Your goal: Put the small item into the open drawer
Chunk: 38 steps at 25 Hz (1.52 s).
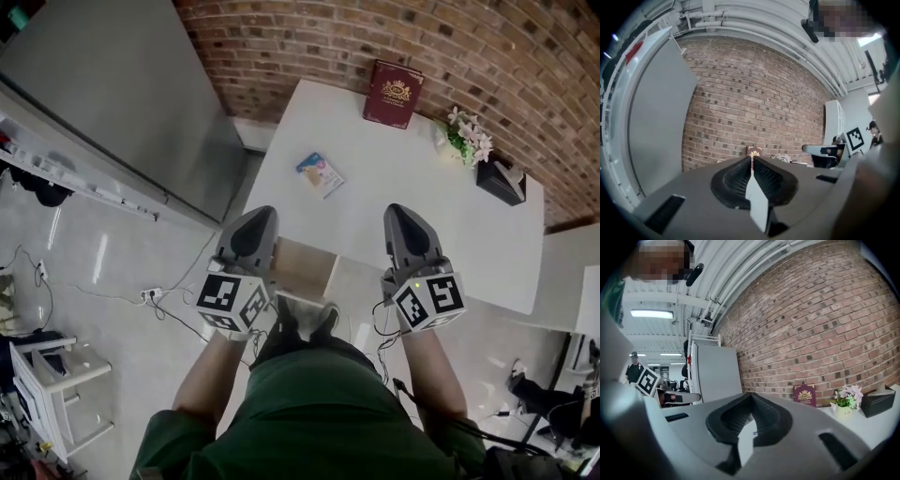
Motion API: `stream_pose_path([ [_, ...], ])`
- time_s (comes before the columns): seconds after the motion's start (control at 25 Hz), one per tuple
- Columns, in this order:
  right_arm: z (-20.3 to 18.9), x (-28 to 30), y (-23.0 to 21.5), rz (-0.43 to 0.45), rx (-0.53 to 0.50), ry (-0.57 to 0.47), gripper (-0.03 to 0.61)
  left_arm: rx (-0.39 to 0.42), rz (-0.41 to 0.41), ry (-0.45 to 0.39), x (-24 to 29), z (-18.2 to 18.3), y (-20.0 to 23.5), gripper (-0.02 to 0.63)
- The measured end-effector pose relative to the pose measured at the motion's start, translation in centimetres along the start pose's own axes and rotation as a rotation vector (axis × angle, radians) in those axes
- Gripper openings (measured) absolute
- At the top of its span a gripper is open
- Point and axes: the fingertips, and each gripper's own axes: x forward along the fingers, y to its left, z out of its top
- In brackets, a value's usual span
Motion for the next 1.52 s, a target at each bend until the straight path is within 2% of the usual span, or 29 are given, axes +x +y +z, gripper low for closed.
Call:
stream_pose_path([
  [0.4,-3.1,4.8,-1.4,-0.132,-0.044,0.075,0.003,-0.021,-0.088,0.079,3.6,-2.7,5.3,0.014],
  [0.76,-9.6,10.5,-2.5,-0.158,-0.105,0.236,0.005,-0.036,-0.152,0.155,4.5,-5.4,8.9,0.014],
  [0.92,-13.1,12.8,-4.5,-0.127,-0.073,0.329,0.033,-0.045,-0.155,0.199,4.0,-7.2,8.9,0.014],
  [1.08,-16.5,15.3,-5.7,-0.057,-0.079,0.426,0.089,-0.065,-0.105,0.237,3.1,-8.9,9.8,0.015],
  [1.36,-22.3,18.6,-6.8,0.056,-0.05,0.58,0.164,-0.091,-0.031,0.263,1.5,-10.8,11.3,0.044],
  [1.52,-25.8,20.3,-7.2,0.143,0.006,0.715,0.204,-0.105,-0.011,0.264,1.2,-11.3,11.6,0.06],
])
